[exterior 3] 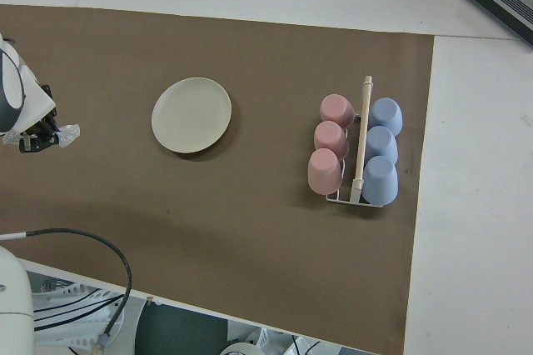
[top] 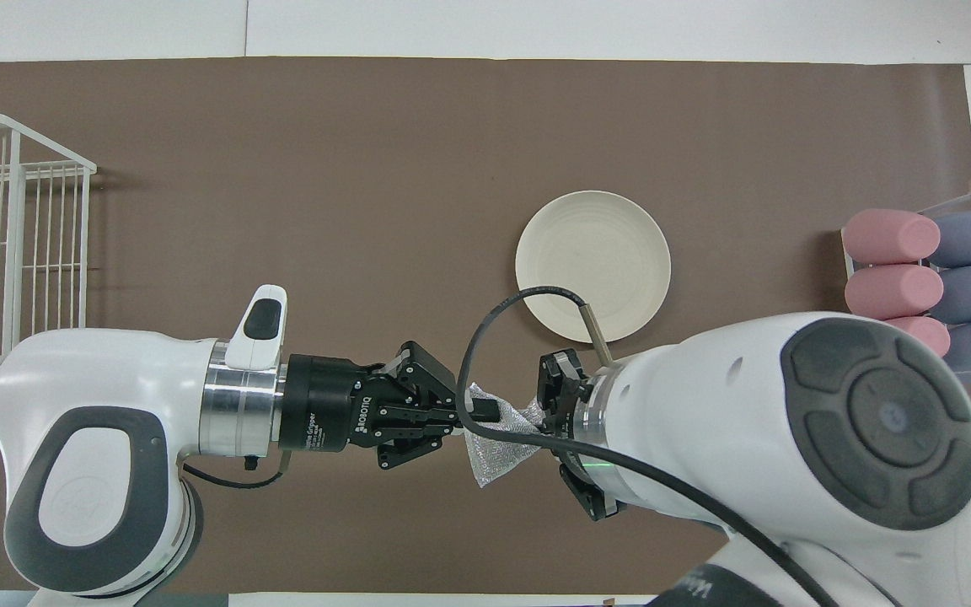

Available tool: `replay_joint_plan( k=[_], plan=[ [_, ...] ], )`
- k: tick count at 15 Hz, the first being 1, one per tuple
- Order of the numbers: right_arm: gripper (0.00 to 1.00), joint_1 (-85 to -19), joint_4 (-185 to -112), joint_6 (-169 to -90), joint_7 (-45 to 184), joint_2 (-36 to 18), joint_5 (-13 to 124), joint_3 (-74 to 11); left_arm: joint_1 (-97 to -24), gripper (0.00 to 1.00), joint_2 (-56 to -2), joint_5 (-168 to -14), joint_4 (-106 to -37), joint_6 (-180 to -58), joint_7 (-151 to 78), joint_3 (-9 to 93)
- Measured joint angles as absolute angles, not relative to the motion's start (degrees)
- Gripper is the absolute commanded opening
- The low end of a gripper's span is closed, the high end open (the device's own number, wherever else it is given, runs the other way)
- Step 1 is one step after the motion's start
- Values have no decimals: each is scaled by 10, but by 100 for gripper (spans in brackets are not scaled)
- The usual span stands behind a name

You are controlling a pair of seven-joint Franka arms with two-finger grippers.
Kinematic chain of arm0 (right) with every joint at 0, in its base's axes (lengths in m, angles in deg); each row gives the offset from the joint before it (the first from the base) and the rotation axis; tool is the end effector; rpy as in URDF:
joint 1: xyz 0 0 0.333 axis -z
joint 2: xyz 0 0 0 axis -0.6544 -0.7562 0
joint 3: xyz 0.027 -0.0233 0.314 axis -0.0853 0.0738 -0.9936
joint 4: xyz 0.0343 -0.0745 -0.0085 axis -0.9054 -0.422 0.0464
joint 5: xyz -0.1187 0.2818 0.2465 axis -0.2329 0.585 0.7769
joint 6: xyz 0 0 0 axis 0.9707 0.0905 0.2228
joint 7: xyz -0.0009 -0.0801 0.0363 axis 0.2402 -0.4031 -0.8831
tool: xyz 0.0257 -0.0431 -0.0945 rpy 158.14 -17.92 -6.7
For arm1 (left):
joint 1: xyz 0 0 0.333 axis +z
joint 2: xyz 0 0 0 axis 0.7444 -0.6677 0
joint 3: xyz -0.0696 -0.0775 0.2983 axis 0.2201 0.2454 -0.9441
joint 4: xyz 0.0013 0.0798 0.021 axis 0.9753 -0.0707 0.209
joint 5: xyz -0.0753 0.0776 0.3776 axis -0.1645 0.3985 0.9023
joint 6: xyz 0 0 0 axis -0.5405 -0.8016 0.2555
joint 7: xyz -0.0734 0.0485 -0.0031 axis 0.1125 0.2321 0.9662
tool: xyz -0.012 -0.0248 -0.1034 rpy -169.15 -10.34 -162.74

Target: Wipe plate with sponge

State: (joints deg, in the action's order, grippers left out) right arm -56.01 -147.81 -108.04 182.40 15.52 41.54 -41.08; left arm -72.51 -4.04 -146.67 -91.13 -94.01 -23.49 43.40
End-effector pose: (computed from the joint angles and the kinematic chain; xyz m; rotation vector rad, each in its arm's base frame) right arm 0.4162 0.3050 0.6094 -2.3903 1.8256 0.3251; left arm 0.3998 -0.2913 0.5209 1.8320 0.6225 -0.6801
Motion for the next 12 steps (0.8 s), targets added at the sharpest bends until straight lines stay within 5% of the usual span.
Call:
replay_joint_plan(
  k=[7,12],
  plan=[
    [100,-554,-1479,-1074,1744,155,407,-409,-722,0,-40,-1433,-911,-940,-232,426],
    [100,-487,-1478,-1031,1503,155,405,-404,-678,0,-41,-1331,-911,-941,-230,423]
  ],
)
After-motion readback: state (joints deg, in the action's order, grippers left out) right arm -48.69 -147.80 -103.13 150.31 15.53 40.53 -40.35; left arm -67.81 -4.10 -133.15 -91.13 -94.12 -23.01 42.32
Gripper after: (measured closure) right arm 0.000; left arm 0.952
